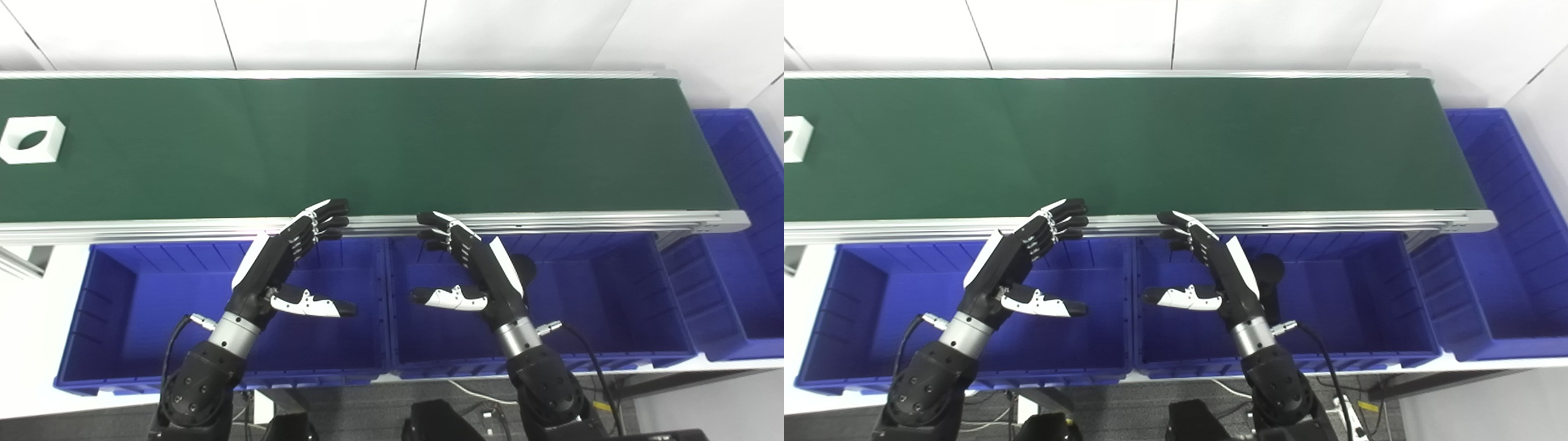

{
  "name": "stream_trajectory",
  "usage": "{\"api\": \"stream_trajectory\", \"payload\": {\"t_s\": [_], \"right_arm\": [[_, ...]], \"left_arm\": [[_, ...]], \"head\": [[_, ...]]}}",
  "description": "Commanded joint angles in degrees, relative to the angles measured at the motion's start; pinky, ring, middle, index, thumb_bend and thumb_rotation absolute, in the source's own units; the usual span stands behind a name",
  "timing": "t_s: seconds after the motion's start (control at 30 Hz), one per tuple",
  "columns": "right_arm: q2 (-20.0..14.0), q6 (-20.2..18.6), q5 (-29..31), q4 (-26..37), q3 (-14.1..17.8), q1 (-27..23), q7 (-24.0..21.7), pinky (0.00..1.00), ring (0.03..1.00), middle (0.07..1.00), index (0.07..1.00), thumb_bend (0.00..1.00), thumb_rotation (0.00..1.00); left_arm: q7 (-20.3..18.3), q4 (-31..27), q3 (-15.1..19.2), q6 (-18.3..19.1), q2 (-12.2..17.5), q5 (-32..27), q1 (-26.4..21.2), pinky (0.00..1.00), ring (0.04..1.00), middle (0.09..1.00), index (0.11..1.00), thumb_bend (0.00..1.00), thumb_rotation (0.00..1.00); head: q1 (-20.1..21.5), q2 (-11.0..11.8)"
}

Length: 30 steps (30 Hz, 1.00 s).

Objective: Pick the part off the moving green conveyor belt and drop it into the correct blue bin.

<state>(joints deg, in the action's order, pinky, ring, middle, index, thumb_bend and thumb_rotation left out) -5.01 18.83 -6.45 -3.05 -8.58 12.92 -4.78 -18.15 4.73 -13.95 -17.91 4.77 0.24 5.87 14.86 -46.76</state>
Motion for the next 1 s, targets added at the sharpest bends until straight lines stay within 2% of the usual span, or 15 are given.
{"api": "stream_trajectory", "payload": {"t_s": [0.0, 0.2, 0.5, 0.73, 0.87, 0.9, 0.97], "right_arm": [[-0.01, 4.0, 0.67, 0.53, 0.2, -0.57, 0.15, 0.74, 0.78, 0.845, 0.81, 1.0, 0.43], [-0.18, 5.45, 0.86, -0.77, 0.27, -0.7, 0.06, 0.73, 0.782, 0.845, 0.81, 1.0, 0.43], [-0.38, 7.58, 1.13, -2.79, 0.38, -0.71, 0.22, 0.72, 0.779, 0.839, 0.808, 1.0, 0.42], [-0.82, 7.75, 1.62, -3.73, 0.44, -0.66, 0.02, 0.74, 0.792, 0.852, 0.811, 1.0, 0.44], [-1.12, 8.02, 1.53, -4.52, 0.35, -0.71, 0.37, 0.73, 0.792, 0.854, 0.81, 1.0, 0.44], [-1.22, 8.05, 1.46, -4.83, 0.24, -0.68, 0.53, 0.73, 0.791, 0.854, 0.81, 1.0, 0.44], [-1.43, 8.08, 1.33, -5.62, 0.01, -0.72, 0.91, 0.73, 0.795, 0.859, 0.812, 1.0, 0.43]], "left_arm": [[0.87, -0.87, -0.04, -2.5, -0.51, 0.47, -0.3, 0.78, 0.823, 0.855, 0.838, 1.0, 0.15], [0.95, 0.0, -0.15, -3.51, -0.53, 0.99, -0.4, 0.77, 0.819, 0.851, 0.834, 1.0, 0.16], [1.58, 1.61, -0.48, -5.29, -0.84, 1.66, -0.19, 0.76, 0.822, 0.852, 0.831, 1.0, 0.19], [1.99, 2.8, -0.78, -5.99, -1.35, 2.13, -0.15, 0.75, 0.822, 0.857, 0.829, 1.0, 0.19], [2.43, 4.08, -0.8, -7.17, -1.56, 3.1, -0.29, 0.75, 0.815, 0.854, 0.827, 1.0, 0.2], [2.54, 4.49, -0.84, -7.45, -1.61, 3.31, -0.26, 0.74, 0.814, 0.853, 0.826, 1.0, 0.2], [2.77, 5.58, -0.95, -8.24, -1.71, 3.62, -0.32, 0.74, 0.812, 0.85, 0.823, 1.0, 0.19]], "head": [[-0.22, 0.16], [-0.55, 0.7], [-2.03, 2.65], [-3.23, 3.86], [-3.88, 5.29], [-4.34, 6.67], [-4.86, 8.02]]}}
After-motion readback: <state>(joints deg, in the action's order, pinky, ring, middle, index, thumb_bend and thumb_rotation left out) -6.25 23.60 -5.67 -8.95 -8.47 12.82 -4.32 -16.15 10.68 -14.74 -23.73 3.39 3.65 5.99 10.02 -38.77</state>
